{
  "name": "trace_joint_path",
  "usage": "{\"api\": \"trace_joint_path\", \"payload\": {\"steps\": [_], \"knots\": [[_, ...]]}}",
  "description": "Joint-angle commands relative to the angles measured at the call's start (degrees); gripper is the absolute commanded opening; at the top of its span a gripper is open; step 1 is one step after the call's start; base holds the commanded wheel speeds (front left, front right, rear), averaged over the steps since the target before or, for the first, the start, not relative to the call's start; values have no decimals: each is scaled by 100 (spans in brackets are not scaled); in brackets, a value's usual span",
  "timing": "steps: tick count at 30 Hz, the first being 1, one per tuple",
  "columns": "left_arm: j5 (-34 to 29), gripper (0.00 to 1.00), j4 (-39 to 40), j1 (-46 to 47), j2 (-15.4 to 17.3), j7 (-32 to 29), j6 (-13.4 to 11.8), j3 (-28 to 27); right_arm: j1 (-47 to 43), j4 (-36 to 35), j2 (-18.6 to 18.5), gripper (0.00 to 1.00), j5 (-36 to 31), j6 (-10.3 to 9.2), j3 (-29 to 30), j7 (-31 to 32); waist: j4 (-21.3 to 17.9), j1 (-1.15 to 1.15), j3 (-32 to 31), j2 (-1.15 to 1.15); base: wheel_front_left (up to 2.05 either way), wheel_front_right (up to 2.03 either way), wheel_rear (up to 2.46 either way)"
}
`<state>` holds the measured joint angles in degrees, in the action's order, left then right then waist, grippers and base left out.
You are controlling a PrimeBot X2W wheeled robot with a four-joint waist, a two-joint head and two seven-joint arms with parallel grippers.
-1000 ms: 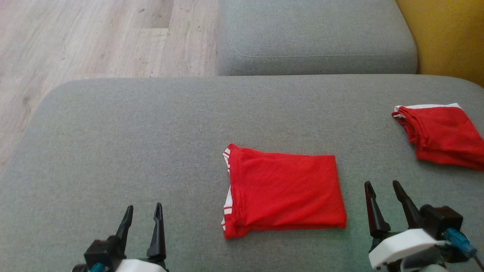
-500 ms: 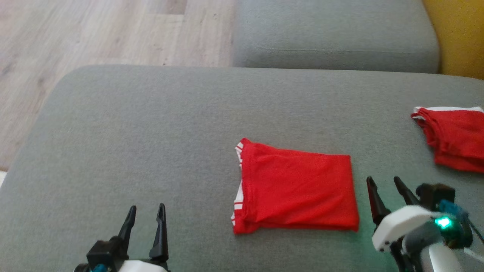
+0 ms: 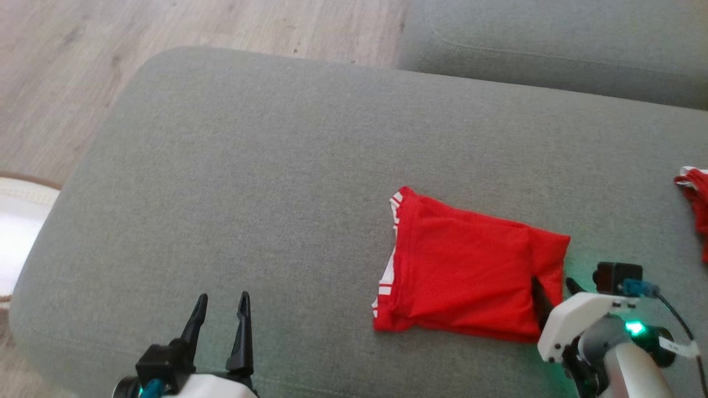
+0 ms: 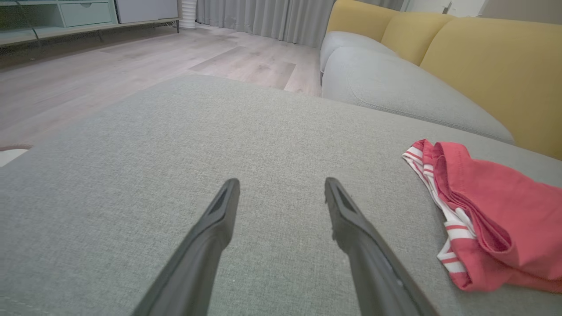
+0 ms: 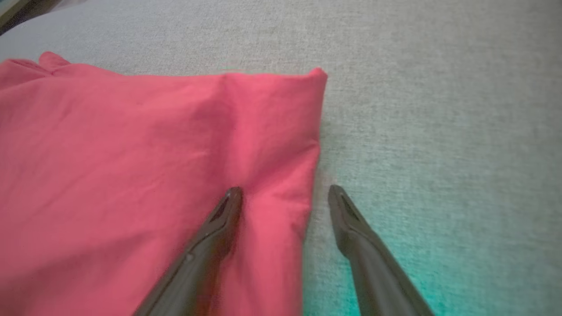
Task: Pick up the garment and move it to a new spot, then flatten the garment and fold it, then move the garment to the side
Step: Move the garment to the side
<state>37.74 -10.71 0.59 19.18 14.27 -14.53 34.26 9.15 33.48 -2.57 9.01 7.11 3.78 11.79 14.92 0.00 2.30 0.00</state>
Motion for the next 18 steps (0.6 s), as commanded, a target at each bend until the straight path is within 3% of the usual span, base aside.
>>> {"api": "trace_joint_path", "payload": {"steps": [1, 2, 4, 5, 6, 11, 18], "knots": [[-43, 100, 132, 303, 33, 63, 25, -191, 272, -60, -31, 100, 11, 37, -217, -10, 40, 0, 47, 0, 0, 0, 0], [-46, 100, 127, 298, 33, 64, 27, -199, 296, -2, -31, 100, 10, 37, -255, -26, 39, 0, 57, 0, 0, 0, 0], [-51, 100, 123, 286, 34, 65, 26, -213, 351, 97, -31, 45, 29, 37, -323, -61, 7, 0, 77, 0, 0, 0, 0], [-55, 100, 125, 283, 31, 66, 24, -218, 383, 141, -31, 34, 40, 37, -360, -80, -19, 0, 85, 0, 0, 0, 0], [-61, 100, 131, 284, 25, 66, 22, -223, 420, 179, -31, 0, 56, 37, -405, -102, -58, 0, 95, 0, 0, 0, 0], [-22, 100, 210, 294, -27, 70, 94, -338, 676, 194, -31, 0, 76, 37, -488, -282, -416, 0, 217, 0, 0, 0, 0], [-125, 100, 318, 326, -39, 72, 87, -512, 1003, -243, -31, 0, -216, 37, -180, -319, -1310, 0, 486, 0, 0, 0, 0]]}}
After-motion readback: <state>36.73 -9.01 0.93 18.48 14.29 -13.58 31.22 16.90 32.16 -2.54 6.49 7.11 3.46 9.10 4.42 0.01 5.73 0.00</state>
